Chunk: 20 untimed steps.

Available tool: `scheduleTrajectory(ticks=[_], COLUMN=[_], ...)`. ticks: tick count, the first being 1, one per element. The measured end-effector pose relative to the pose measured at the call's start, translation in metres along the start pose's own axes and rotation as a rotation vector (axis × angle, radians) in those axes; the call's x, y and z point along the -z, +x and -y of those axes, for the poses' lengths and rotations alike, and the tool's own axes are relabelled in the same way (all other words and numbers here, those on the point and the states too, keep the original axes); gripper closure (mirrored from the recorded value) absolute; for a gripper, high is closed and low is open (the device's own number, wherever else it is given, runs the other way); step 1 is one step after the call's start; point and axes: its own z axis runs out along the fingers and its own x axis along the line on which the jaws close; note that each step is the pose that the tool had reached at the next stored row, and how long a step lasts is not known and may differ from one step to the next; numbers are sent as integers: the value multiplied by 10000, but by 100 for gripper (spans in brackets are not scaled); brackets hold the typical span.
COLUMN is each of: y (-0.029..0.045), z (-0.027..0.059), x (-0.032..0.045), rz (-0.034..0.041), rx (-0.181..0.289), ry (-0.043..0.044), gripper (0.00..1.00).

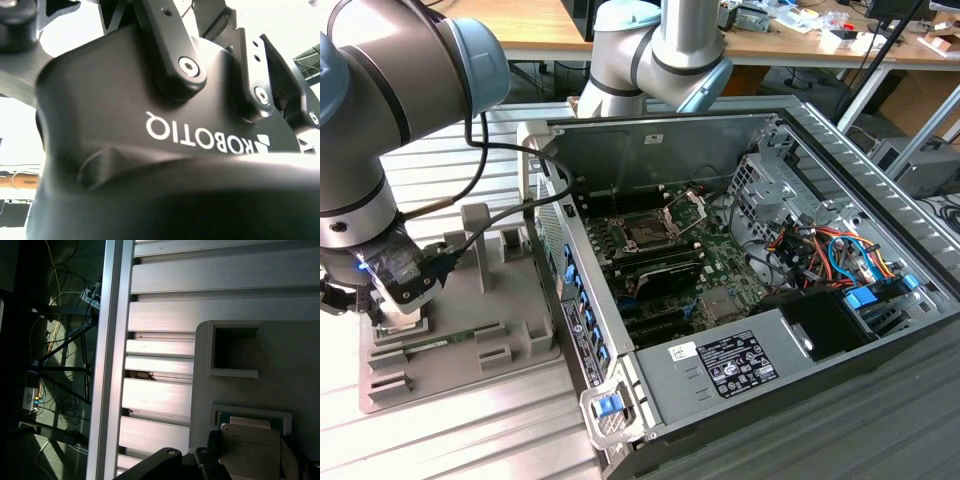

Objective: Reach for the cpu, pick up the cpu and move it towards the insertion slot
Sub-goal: 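Pick up the cpu and move it towards the insertion slot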

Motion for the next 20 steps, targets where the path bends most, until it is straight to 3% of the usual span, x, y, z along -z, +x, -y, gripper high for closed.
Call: scheduleTrajectory(ticks=[10,20], y=[-1,0], z=[0,-3], x=[1,71], rz=[4,1], rx=[0,0], ry=[-2,-1], gripper=[47,47])
